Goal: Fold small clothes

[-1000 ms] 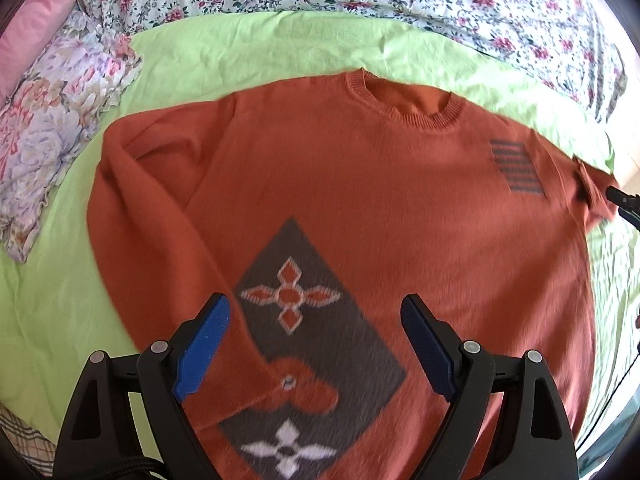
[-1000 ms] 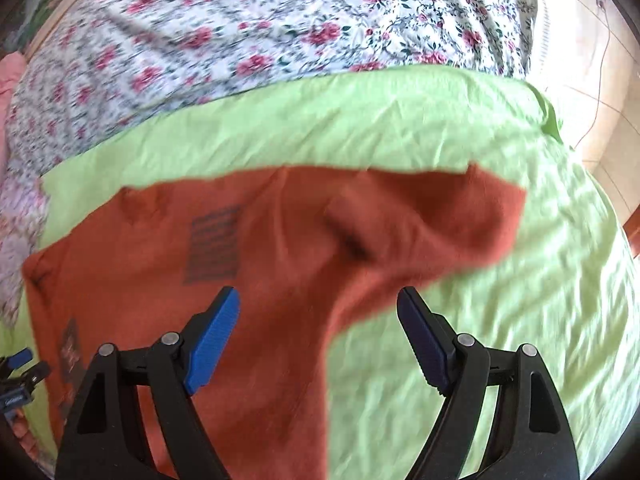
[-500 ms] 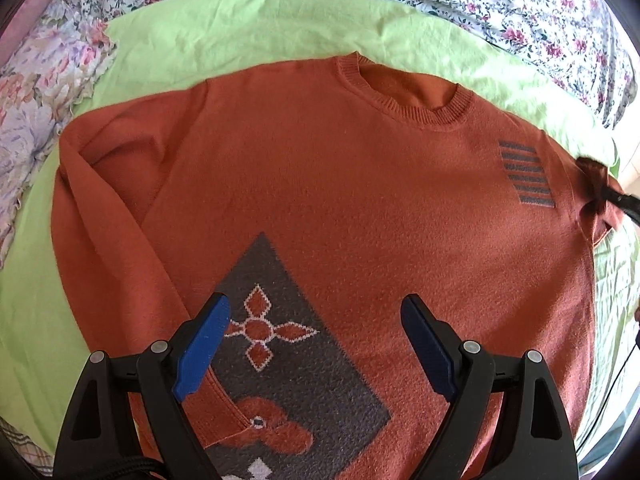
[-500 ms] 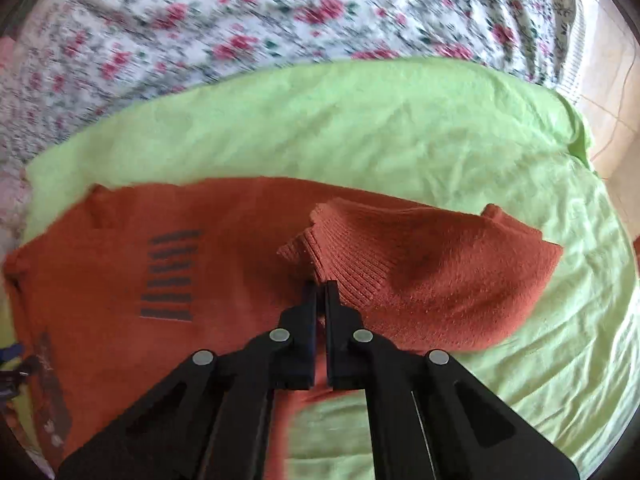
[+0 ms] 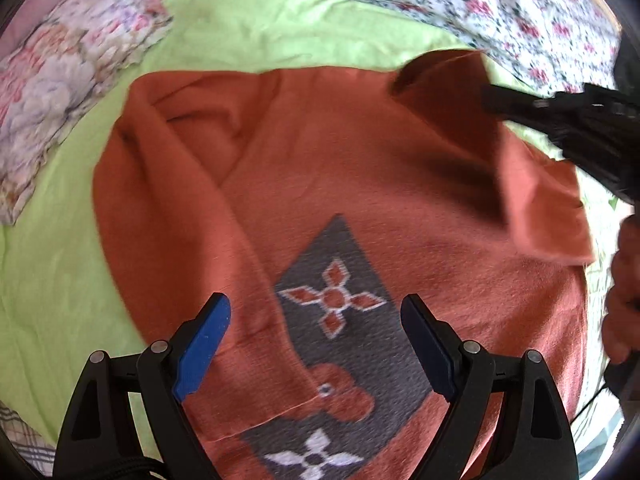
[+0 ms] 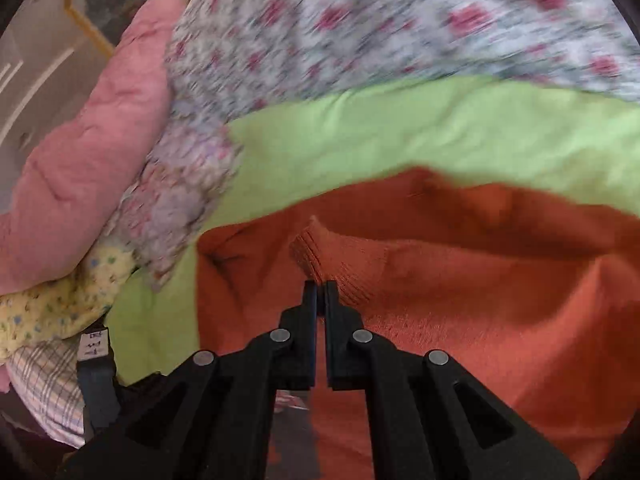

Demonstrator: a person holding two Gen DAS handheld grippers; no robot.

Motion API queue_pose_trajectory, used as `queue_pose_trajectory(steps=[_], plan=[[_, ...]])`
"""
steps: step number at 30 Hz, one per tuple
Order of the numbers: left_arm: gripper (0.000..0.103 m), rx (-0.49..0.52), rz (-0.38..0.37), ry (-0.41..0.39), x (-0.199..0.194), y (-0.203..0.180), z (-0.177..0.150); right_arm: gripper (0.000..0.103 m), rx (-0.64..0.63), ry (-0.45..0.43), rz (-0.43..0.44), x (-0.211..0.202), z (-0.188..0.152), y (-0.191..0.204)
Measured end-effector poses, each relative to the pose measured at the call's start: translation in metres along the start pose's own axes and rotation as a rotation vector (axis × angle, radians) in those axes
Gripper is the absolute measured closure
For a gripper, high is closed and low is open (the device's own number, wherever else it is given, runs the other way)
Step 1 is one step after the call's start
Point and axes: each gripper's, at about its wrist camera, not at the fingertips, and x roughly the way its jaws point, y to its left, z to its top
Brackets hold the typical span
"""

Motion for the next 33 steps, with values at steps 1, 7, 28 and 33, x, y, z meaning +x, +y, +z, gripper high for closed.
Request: queue_pose_trajectory(steps=[1, 7, 28, 33], plan=[[0.015, -0.009, 0.001, 0.0, -0.001, 0.004, 0.0, 0.099, 0.002, 0.025, 0.024, 0.013, -0.001, 0.004], [0.015, -0.055, -0.022, 0.004, -0.002, 0.016, 0.004, 0.096, 0.051, 0.132, 0.038, 0.063, -0.02, 0.002], [0.101, -0.119, -0.273, 0.096, 0.098, -0.017, 0.098, 0.067, 0.314, -0.109, -0.174, -0.099, -0.069, -0.112], [0.1, -0.046, -0.208, -0.104, 0.047, -0.006, 0.1, 0.067, 0.376, -0.177, -0.29, -0.133, -0.075, -0.142]])
